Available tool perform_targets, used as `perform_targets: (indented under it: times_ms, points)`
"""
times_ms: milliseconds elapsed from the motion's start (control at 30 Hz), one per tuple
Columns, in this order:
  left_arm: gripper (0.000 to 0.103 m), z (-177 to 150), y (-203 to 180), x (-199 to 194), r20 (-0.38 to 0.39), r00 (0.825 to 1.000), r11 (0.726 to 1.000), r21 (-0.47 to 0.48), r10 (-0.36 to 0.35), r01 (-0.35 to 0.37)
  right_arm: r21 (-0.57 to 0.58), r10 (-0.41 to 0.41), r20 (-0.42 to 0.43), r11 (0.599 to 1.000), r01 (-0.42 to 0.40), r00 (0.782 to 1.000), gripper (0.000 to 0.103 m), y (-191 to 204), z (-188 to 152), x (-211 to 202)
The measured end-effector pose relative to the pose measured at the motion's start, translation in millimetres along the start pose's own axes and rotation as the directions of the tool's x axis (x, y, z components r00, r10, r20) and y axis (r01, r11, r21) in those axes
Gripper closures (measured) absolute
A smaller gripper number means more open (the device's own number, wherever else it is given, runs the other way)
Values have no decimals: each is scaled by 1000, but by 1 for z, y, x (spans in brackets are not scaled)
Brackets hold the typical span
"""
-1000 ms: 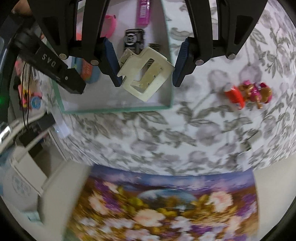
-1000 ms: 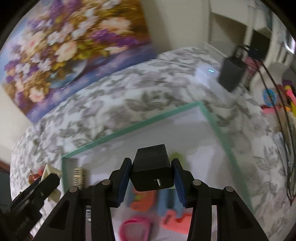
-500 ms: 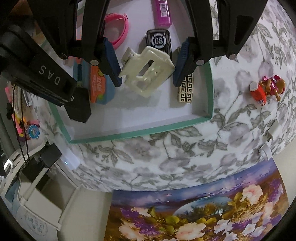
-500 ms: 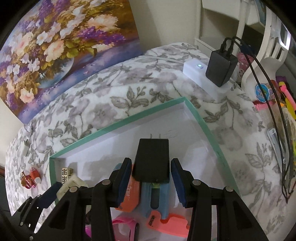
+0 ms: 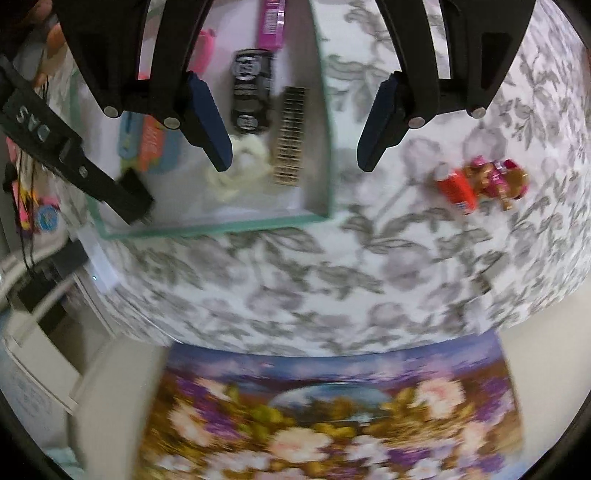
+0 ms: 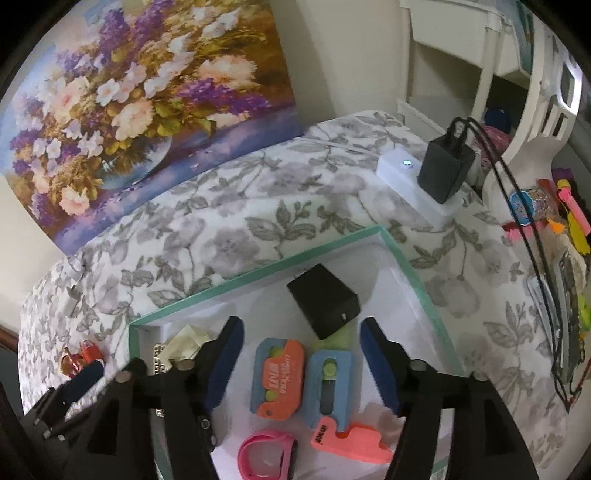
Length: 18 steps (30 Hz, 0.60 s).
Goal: Organize rigid objects
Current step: 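Move both tools back toward the pink doll and red-white bottle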
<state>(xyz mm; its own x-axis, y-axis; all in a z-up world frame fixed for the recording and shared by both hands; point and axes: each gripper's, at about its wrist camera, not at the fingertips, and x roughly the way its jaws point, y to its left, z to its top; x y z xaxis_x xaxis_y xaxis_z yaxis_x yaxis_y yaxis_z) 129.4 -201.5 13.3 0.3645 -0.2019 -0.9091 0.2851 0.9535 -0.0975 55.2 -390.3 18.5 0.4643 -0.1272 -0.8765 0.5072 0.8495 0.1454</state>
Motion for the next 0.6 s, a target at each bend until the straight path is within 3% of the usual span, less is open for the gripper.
perform_targets:
  times_ms: [100,200,333,433,600]
  points:
    - [31,1,22,2,-8,999,998,-52,32,-32,-22,2,-23,1000,-3,1000,25,9,-3,7]
    - [10,0,42,4,-13,998,993,-97,68,-69,-30,9,-38,999,-11,999,14,14,-6,12]
    - [9,-1,64,5,-8,995,984,-147,103,-103,-43,4,-31,999,-6,999,0,19,-7,14]
    - [1,-2,82,7,-14,990,973,-181,140,-141,-47,3,-20,999,-4,1000,0,21,-8,14]
    - [1,-4,117,-1,1,985,953,-254,170,-164,-57,16,-12,998,-17,1000,0,28,-8,12]
